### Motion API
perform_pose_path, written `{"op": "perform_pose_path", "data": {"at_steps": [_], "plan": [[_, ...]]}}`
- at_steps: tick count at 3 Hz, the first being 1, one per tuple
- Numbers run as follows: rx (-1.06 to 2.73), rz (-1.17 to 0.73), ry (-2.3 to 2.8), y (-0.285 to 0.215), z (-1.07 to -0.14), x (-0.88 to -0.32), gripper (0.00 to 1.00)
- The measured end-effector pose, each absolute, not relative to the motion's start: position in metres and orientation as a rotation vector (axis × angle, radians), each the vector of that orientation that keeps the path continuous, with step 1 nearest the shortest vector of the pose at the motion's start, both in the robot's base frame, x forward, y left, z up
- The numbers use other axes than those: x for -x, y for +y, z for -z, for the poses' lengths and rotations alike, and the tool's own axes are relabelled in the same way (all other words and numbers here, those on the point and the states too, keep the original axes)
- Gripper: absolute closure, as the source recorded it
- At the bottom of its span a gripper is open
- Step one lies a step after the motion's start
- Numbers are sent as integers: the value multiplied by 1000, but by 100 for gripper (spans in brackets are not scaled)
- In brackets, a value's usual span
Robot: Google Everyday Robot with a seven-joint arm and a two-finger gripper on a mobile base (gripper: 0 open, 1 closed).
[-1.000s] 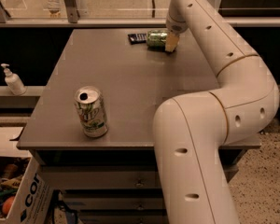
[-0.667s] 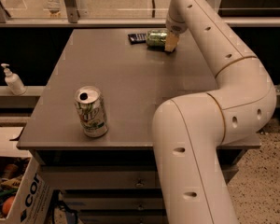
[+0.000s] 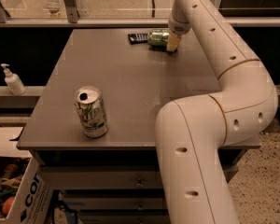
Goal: Move green can near rxbar blueberry
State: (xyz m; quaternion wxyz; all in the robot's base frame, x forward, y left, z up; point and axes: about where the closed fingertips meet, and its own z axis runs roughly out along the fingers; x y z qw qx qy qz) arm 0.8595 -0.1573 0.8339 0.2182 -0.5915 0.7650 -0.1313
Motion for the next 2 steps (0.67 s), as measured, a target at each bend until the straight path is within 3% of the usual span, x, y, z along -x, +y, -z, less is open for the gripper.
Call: {"op": "perform_pose_path", "data": {"at_steps": [1,2], "plan": [[1643,319,2113,-161,-833,-854,12],[1651,281,2102,-162,-834,-849,0]]}}
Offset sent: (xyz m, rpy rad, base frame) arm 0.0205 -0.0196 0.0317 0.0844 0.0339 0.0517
